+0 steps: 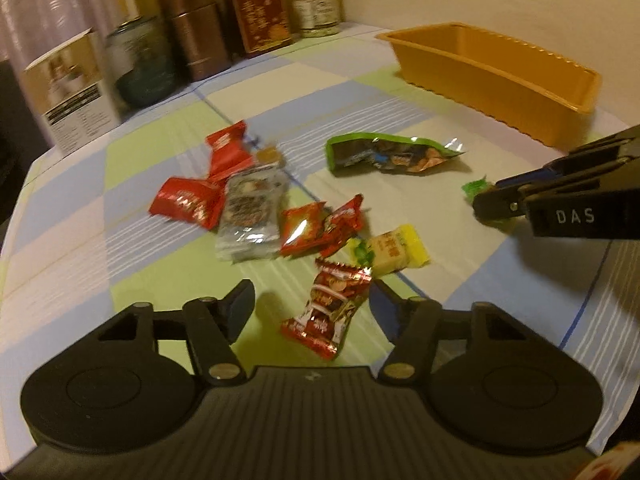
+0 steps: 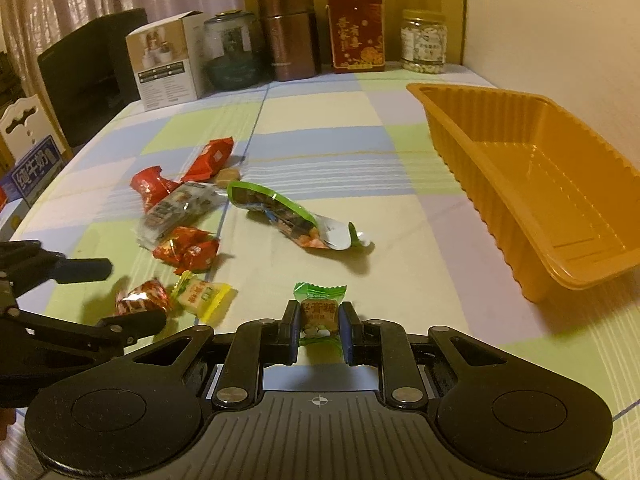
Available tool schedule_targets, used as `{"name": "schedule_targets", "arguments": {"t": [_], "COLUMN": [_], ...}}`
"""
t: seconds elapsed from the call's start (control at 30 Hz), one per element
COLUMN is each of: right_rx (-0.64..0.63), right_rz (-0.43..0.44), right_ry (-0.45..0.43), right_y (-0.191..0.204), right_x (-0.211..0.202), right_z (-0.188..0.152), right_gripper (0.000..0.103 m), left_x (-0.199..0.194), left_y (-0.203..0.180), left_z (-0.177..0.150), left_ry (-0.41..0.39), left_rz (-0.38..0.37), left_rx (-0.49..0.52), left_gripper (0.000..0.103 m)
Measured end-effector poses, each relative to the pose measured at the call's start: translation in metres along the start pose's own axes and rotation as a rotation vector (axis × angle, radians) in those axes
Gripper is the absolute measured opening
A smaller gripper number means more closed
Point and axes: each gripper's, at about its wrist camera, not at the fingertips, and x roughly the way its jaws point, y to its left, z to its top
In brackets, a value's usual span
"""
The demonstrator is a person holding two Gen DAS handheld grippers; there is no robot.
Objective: Organize snacks
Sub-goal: 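Carry green candy into the tray with right gripper while left grasps a red packet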
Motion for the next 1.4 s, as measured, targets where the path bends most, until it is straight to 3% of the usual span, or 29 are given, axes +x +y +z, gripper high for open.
{"name": "schedule_targets", "arguments": {"t": [0.2, 0.27, 0.6, 0.8, 1.1, 1.4], "right_rx": [0.008, 0.012, 0.002, 0.049, 0.14, 0.144], "right_rz": [0.002, 0.004, 0.021, 0.02, -0.028, -0.132], "right_ry": [-0.006, -0.007, -0.039, -0.073, -0.158, -0.185], "right_y": [-0.002, -0.003, 0.0, -0.009, -0.069, -0.14], "right_x": [-0.001, -0.002, -0.019, -0.04, -0.091, -0.106], "right_z": [0.001, 0.002, 0.003, 0.015, 0.056, 0.081], "right_gripper": [0.02, 0.02, 0.02, 0.02, 0.02, 0.021], "left_x": [0.0, -0.002, -0.024, -0.039, -0.048, -0.034], "left_y": [0.001, -0.002, -0.009, -0.025, -0.07, -0.119], "left_z": [0.004, 0.003, 0.001, 0.016, 0.081, 0.15], "left_ry": [0.03, 0.04, 0.045, 0.014, -0.084, -0.153], "left_rz": [-0.041, -0.028, 0.034, 0.006, -0.088, -0.189], "left_rx": [-0.073, -0.098, -0.255, -0.331, -0.313, -0.248], "left_gripper": [0.025, 0.023, 0.021, 0.021, 0.021, 0.021]}}
